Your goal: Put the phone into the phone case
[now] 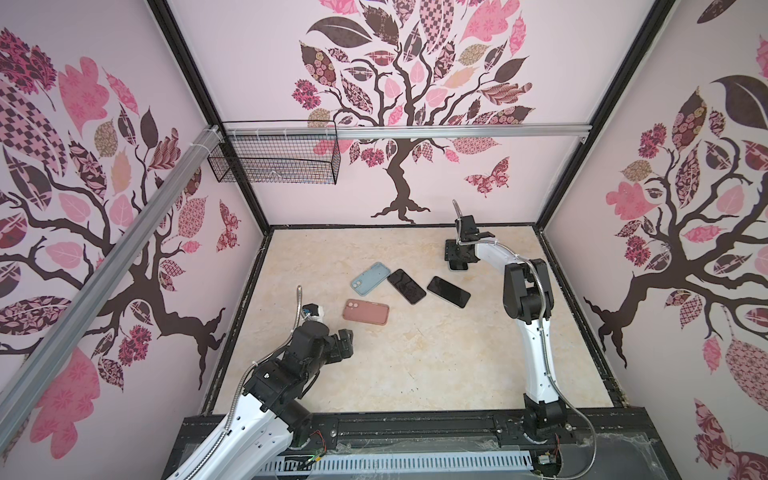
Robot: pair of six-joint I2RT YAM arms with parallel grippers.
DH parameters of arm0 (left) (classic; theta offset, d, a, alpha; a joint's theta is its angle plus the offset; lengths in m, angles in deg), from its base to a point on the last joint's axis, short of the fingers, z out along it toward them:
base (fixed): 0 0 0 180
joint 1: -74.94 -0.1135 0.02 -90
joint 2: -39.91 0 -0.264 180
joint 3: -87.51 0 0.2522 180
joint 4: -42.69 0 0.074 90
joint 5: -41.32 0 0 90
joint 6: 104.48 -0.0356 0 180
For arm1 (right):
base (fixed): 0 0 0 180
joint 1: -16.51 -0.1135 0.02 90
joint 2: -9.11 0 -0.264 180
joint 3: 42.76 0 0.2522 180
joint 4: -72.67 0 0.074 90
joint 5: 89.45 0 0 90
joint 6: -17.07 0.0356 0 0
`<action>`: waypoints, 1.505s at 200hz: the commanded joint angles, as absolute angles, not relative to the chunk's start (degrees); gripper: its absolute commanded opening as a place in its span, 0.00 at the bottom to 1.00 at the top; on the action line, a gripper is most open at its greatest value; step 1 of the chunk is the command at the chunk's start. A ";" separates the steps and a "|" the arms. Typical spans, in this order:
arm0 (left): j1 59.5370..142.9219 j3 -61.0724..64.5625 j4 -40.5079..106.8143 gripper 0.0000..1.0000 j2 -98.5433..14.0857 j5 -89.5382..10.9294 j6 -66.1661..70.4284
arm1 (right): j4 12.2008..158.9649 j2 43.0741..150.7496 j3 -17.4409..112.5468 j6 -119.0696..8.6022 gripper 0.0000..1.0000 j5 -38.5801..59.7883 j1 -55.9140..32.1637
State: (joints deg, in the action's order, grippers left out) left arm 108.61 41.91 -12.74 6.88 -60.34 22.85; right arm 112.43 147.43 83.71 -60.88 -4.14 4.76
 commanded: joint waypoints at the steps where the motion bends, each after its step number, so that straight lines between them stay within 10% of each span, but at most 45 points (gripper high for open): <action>1: 108.40 39.65 -12.89 0.94 7.56 -61.48 23.39 | 113.22 149.62 86.96 -59.85 0.34 -2.96 5.14; 146: 108.36 39.83 -11.16 0.95 3.48 -62.25 24.21 | 105.60 142.20 75.82 -53.44 0.99 3.01 5.79; 247: 107.17 31.25 -4.66 0.92 -15.88 -68.03 19.27 | 99.30 112.92 50.57 -59.98 1.00 4.73 6.06; 301: 96.34 26.32 -0.31 0.71 -27.80 -61.16 13.44 | 93.96 88.13 24.44 -54.27 1.00 9.96 4.41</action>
State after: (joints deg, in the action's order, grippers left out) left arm 100.65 29.50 -3.71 -24.57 -64.77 17.18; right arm 97.44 98.32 34.66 -57.62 6.55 5.72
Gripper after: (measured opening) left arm 0.741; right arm 0.995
